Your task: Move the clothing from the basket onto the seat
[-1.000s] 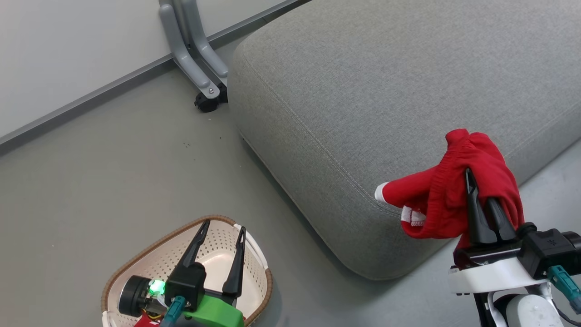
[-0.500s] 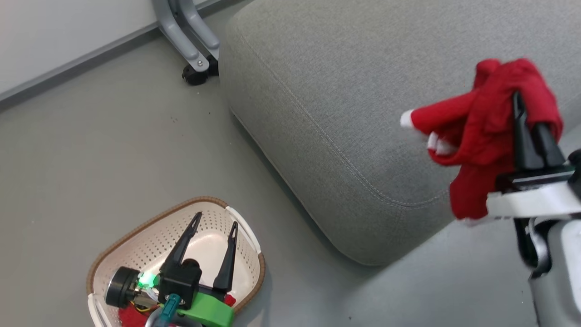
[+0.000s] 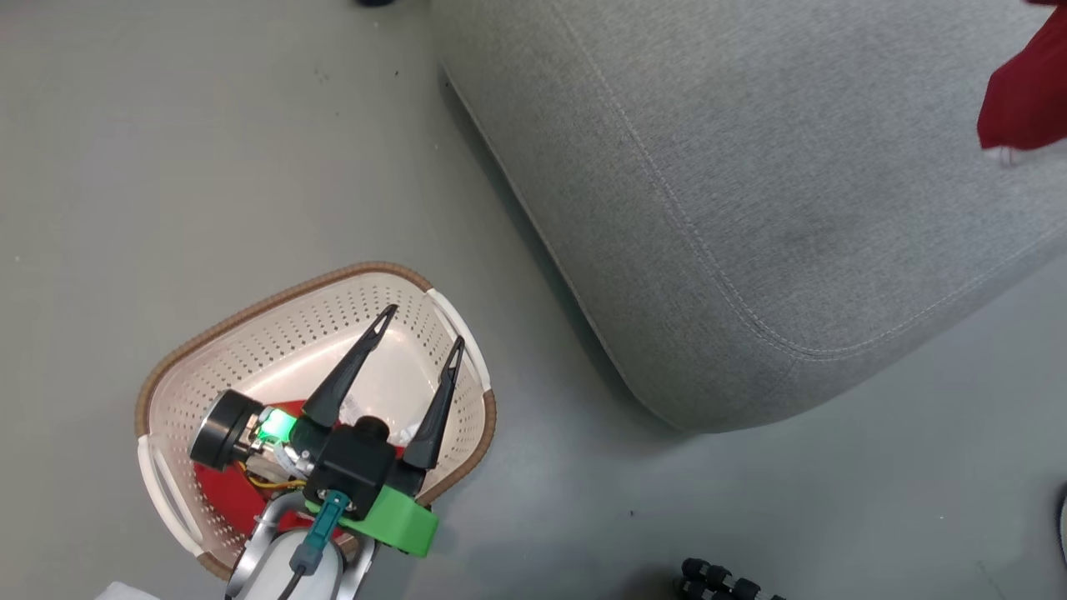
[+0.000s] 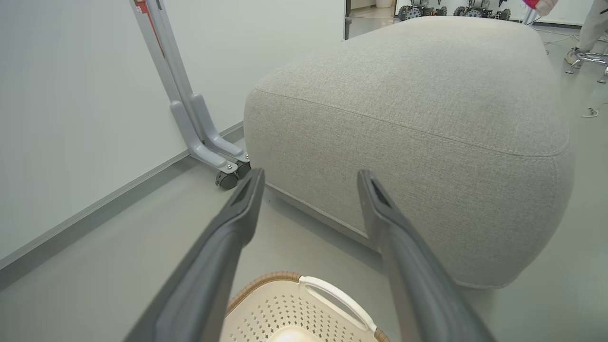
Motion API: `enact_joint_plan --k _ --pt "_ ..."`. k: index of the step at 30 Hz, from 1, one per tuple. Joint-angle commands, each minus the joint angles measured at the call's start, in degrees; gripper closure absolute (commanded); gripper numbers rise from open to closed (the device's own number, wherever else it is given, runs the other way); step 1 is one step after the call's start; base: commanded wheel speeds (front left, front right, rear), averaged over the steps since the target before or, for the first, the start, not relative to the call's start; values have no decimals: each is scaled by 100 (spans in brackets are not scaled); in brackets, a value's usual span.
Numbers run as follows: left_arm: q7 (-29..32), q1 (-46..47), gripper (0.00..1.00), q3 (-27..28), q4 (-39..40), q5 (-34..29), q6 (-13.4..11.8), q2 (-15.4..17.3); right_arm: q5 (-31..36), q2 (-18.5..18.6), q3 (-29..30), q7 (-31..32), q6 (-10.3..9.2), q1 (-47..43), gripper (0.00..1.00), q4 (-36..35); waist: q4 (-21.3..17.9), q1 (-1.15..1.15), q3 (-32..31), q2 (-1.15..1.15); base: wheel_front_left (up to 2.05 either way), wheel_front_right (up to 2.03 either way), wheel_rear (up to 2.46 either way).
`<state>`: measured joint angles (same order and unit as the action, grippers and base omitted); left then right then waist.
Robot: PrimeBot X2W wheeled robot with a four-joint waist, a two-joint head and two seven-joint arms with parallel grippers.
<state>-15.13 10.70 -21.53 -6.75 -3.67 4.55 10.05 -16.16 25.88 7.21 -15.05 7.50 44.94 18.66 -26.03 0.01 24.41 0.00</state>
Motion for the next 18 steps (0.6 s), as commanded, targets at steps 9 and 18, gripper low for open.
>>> enact_joint_plan --k 9,18 --pt "-3 268 0 -155 296 -8 -19 309 -442 478 -505 -20 -3 1217 100 1150 534 -1 951 0 0 0 0" --pt "-3 316 0 -188 439 81 -117 451 -417 540 -552 -20 -3 1684 100 2367 791 -1 1217 0 0 0 0"
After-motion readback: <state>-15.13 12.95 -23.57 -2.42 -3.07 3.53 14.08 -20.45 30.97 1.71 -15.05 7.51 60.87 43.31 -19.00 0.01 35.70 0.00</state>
